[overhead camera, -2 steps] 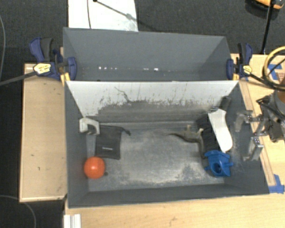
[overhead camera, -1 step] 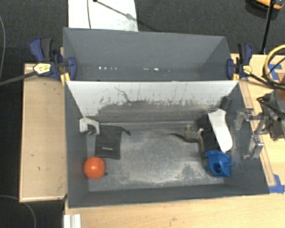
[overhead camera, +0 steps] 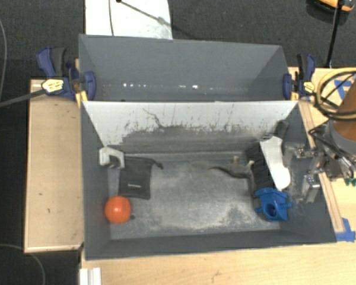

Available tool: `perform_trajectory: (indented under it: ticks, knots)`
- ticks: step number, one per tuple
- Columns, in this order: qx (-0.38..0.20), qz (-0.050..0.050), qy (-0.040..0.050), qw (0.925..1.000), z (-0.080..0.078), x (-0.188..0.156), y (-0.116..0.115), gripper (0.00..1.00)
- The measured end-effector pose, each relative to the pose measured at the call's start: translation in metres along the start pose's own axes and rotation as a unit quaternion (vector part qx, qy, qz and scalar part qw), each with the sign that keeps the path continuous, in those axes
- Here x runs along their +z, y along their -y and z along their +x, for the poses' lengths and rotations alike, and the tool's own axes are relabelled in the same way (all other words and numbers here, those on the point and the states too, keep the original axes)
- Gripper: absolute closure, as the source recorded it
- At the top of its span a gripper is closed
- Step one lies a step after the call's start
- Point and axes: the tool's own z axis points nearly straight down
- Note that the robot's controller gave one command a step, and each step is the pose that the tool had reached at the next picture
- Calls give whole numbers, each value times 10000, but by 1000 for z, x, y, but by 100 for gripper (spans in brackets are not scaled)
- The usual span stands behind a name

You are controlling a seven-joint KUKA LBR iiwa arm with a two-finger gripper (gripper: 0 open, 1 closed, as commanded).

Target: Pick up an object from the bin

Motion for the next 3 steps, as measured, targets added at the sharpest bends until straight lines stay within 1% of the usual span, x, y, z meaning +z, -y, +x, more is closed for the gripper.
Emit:
perform_trajectory:
  ticks: [1, 2, 3]
  knots:
    - [-121, -1, -3, 9999, 19, 49, -15, 0]
    - [-665, 2, 5, 9978, 20, 91, -38, 0]
    - [-1022, -11, -12, 9948, 19, 112, -50, 0]
